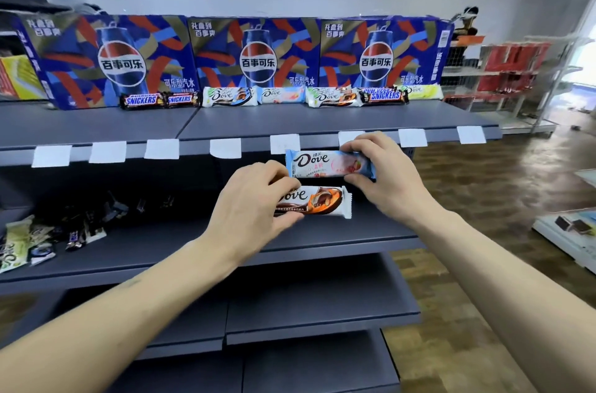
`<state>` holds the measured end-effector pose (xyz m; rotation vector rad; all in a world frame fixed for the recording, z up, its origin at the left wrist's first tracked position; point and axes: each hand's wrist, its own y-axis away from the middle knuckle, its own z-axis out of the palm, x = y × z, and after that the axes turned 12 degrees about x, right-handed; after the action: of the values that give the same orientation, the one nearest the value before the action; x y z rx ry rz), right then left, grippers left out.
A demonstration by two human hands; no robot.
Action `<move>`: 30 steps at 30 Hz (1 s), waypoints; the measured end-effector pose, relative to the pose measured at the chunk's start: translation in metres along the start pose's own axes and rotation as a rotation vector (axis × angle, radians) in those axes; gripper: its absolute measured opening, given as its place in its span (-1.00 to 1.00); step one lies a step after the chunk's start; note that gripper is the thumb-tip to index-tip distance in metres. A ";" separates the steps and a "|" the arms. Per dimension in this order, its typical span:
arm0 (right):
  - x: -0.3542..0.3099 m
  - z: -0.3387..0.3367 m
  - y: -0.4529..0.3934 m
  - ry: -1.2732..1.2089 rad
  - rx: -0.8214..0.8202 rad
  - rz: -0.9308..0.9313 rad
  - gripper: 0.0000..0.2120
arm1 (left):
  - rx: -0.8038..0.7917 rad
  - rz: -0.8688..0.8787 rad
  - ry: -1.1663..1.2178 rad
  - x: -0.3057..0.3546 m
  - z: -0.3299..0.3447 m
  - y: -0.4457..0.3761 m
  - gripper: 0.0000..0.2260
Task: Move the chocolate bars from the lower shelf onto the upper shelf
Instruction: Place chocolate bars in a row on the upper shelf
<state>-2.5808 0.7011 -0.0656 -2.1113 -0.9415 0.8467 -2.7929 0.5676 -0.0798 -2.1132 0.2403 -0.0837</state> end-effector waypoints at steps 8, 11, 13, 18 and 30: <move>0.021 0.017 -0.050 0.012 -0.001 -0.034 -0.57 | -0.009 -0.041 -0.043 -0.033 0.022 -0.034 -0.62; 0.028 0.032 -0.072 0.003 -0.002 -0.041 -0.57 | -0.022 -0.062 -0.075 -0.051 0.029 -0.046 -0.60; 0.032 0.046 -0.086 0.001 -0.014 -0.053 -0.57 | -0.018 -0.070 -0.083 -0.066 0.035 -0.054 -0.59; 0.046 0.081 -0.124 0.000 -0.011 -0.059 -0.56 | -0.011 -0.056 -0.100 -0.111 0.054 -0.079 -0.60; 0.076 0.143 -0.197 -0.001 -0.066 -0.076 -0.58 | -0.039 -0.080 -0.087 -0.168 0.095 -0.125 -0.61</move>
<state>-2.7218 0.9070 -0.0161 -2.1165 -1.0565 0.7885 -2.9251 0.7454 -0.0179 -2.1596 0.1061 -0.0345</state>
